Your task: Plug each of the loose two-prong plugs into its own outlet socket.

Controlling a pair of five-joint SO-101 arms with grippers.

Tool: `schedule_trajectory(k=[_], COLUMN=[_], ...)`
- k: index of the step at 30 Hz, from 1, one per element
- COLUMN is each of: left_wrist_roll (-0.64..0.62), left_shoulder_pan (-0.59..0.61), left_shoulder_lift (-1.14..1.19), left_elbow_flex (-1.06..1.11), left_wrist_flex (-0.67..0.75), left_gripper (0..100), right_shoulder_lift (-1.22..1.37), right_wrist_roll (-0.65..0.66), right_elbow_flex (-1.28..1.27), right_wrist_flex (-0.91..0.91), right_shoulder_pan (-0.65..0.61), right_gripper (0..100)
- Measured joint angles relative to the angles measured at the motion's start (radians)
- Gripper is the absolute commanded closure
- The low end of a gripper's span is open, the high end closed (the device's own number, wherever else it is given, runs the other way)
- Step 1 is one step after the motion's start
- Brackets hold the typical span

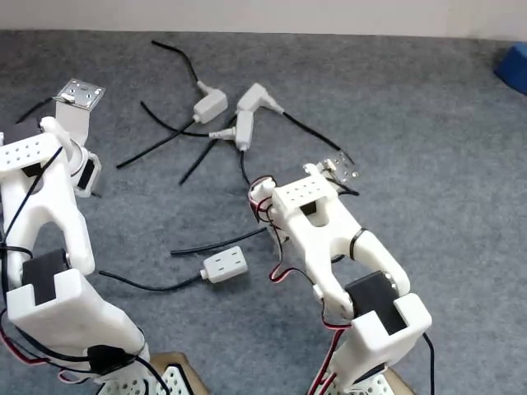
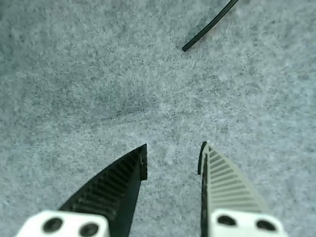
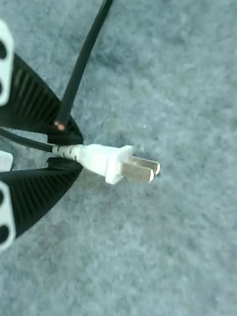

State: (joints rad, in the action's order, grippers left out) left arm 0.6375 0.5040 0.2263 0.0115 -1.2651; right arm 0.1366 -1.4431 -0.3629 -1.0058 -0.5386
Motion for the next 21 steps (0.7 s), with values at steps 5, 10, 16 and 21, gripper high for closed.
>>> schedule_trajectory(k=[5, 10, 16, 21], left_wrist_roll=[0.000, 0.000, 0.000, 0.000], left_shoulder_pan=[0.000, 0.006, 0.011, 0.011], left_shoulder_lift=[0.000, 0.000, 0.000, 0.000], left_elbow_flex=[0.000, 0.000, 0.044, 0.074], left_wrist_flex=[0.000, 0.014, 0.054, 0.057], left_gripper=[82, 82, 82, 82], right_shoulder_lift=[0.000, 0.000, 0.000, 0.000], right_wrist_roll=[0.196, 0.704, 1.611, 1.942], right_elbow_flex=[0.000, 0.011, 0.127, 0.292], right_wrist_flex=[0.000, -0.066, -0.293, -0.350], right_shoulder_pan=[0.000, 0.074, 0.120, 0.132], right_gripper=[97.2, 97.2, 97.7, 99.1])
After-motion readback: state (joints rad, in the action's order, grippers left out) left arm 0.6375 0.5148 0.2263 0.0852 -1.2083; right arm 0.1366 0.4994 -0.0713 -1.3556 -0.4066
